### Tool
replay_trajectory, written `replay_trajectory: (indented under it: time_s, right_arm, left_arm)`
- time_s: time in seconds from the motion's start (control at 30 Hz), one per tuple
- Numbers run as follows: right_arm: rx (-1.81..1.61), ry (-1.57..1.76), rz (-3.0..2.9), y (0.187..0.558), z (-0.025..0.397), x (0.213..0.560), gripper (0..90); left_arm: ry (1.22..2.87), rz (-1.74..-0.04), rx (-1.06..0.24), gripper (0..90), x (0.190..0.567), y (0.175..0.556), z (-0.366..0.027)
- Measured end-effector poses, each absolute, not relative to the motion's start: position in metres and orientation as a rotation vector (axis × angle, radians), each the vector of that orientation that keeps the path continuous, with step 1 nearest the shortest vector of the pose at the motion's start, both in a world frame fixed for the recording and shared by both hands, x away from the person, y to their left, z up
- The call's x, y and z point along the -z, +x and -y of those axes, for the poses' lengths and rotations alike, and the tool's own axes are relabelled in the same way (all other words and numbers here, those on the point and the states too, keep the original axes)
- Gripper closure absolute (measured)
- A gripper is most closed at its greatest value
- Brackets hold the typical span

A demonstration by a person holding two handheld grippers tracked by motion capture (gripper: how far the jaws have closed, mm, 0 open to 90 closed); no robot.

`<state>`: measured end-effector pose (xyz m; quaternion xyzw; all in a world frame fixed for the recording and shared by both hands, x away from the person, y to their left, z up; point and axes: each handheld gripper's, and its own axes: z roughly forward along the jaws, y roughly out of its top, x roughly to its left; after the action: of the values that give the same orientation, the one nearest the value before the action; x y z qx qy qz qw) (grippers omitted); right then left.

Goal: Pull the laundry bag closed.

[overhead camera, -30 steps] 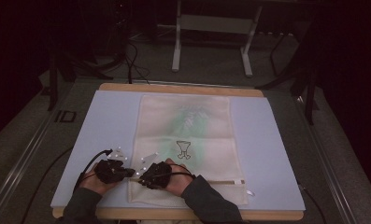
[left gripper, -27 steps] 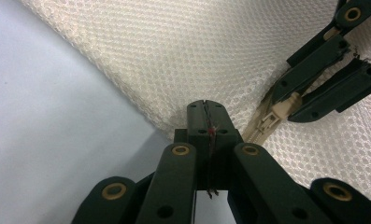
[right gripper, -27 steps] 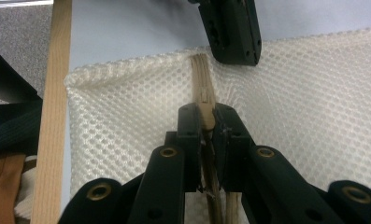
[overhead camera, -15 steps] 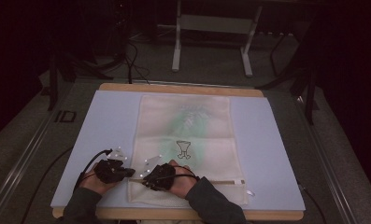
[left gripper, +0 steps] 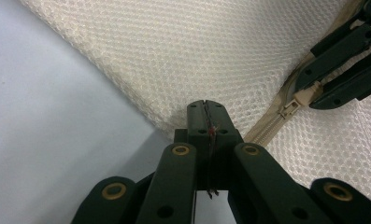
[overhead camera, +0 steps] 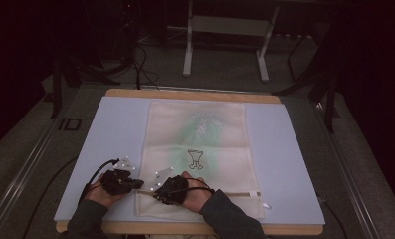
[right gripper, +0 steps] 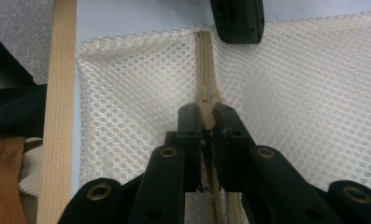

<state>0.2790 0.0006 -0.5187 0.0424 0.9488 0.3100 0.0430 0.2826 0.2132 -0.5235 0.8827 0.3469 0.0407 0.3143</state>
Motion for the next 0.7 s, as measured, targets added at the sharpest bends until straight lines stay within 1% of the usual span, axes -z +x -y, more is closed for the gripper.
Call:
replay_trajectory:
  time_s: [0.7]
  right_arm:
    - [-0.919, 0.149, -2.89, 0.278, 0.02, 0.515, 82.2]
  left_arm:
    - [2.321, -0.915, -0.101, 89.9, 0.524, 0.283, -0.214]
